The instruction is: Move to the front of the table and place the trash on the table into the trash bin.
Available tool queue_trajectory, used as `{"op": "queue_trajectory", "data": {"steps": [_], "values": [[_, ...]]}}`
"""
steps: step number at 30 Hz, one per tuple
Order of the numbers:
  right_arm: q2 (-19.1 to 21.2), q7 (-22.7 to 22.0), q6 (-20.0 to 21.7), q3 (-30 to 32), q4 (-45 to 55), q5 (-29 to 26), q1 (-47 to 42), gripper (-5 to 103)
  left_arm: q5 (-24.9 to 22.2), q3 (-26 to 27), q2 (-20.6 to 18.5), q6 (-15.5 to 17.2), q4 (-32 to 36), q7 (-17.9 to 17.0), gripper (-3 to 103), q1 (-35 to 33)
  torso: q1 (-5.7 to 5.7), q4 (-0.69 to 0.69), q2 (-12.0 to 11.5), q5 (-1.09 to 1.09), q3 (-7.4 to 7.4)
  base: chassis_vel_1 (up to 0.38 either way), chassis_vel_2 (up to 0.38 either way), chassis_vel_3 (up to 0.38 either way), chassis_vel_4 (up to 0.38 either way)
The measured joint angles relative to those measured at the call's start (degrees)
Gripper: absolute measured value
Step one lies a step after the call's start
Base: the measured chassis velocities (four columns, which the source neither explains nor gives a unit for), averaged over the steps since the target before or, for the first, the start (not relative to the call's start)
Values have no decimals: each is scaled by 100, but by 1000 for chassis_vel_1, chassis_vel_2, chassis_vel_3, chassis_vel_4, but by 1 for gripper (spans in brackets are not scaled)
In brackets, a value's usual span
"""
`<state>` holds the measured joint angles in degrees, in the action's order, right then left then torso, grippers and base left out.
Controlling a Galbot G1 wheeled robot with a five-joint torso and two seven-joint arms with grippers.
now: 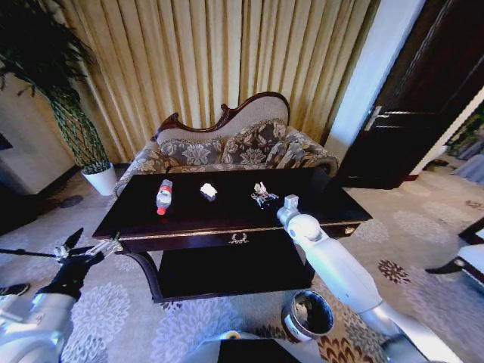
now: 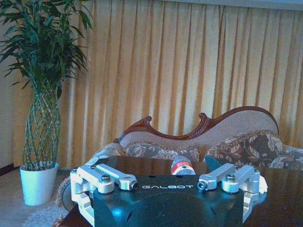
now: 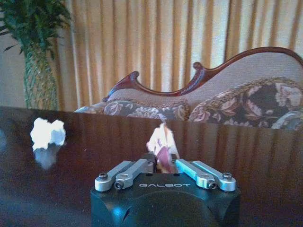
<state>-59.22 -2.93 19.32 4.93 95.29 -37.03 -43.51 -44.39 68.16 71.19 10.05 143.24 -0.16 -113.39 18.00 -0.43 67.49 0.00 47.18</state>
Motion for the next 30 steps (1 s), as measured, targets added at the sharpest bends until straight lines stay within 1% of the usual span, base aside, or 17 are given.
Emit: {"op": "queue_trajectory", "data": {"steps": [1, 2, 4, 5, 8, 9, 13, 16, 18, 20, 22, 23, 24, 25, 28, 29, 30], "values": [[0, 0, 0, 0, 0, 0, 0, 12, 0, 0, 0, 0, 0, 0, 100, 0, 0, 0, 0, 0, 0, 0, 0, 0, 0], [1, -52, -2, 34, 40, -42, -20, 6, -2, -3, -4, 0, 0, 0, 100, 3, 0, 0, 0, 0, 0, 0, 0, 0, 0], [18, -268, -30, 218, 237, -180, -114, 1, -4, -25, -20, -2, 0, 1, 100, 13, 0, 0, 0, 0, 0, 0, 0, 0, 0], [18, -268, -30, 218, 237, -180, -114, 1, -4, -25, -20, -2, 0, 1, 100, 13, 0, 0, 0, 0, 0, 0, 0, 0, 0], [134, -576, -181, 602, 533, -255, -284, 0, -13, -47, -59, -8, 0, 0, 100, 39, 0, 0, 0, 0, 0, 0, 0, 0, 0], [134, -576, -181, 602, 533, -255, -284, 0, -13, -47, -59, -8, 0, 0, 100, 39, 0, 0, 0, 0, 0, 0, 0, 0, 0], [383, -981, -377, 1065, 809, -257, -522, 0, -22, -57, -82, -90, 0, -5, 100, 63, 0, 0, 0, 2, 0, 0, 0, 0, 0], [513, -1075, -400, 1263, 966, -292, -675, 0, -34, -55, -87, -96, 0, -23, 100, 74, 0, 1, 0, 0, 0, 0, 0, 0, 0], [724, -1132, -358, 1562, 1334, -484, -1034, 0, -36, -46, -97, -62, 0, -108, 100, 136, 0, 0, 0, 2, 0, 0, 0, 0, 0], [802, -1161, -337, 1667, 1483, -583, -1185, 0, -40, -40, -107, -36, 0, -129, 100, 169, 0, 0, 0, 1, 0, 0, 0, 0, 0], [988, -1238, -297, 2014, 1973, -791, -1743, 0, -114, -22, -158, 25, 0, -198, 100, 256, 0, 0, 0, 1, -1, 0, 0, 0, 0], [1009, -1243, -291, 2073, 2048, -806, -1835, 0, -128, -20, -167, 30, 0, -212, 100, 268, 0, -1, 0, 1, -1, 0, 0, 0, 0], [1055, -1254, -273, 2267, 2257, -839, -2104, 0, -165, -14, -194, 44, 0, -229, 100, 296, 0, -2, 0, 0, -1, 0, 0, 0, 0], [1055, -1254, -273, 2267, 2257, -839, -2104, 0, -165, -14, -194, 44, 0, -229, 100, 296, 0, -2, 0, 0, -1, 0, 0, 0, 0], [1075, -1272, -236, 2912, 2824, -896, -2894, 0, -280, 19, -241, 70, 0, -245, 100, 310, 0, 1, 0, 1, -1, 0, 0, 0, 0], [1075, -1272, -236, 2912, 2824, -896, -2894, 0, -280, 19, -241, 70, 0, -245, 100, 310, 0, 1, 0, 1, -1, 0, 0, 0, 0], [1058, -1273, -234, 3061, 2945, -896, -3068, 0, -295, 22, -254, 72, 0, -248, 100, 306, 0, 0, 0, 0, -1, 0, 0, 0, 0]]}}
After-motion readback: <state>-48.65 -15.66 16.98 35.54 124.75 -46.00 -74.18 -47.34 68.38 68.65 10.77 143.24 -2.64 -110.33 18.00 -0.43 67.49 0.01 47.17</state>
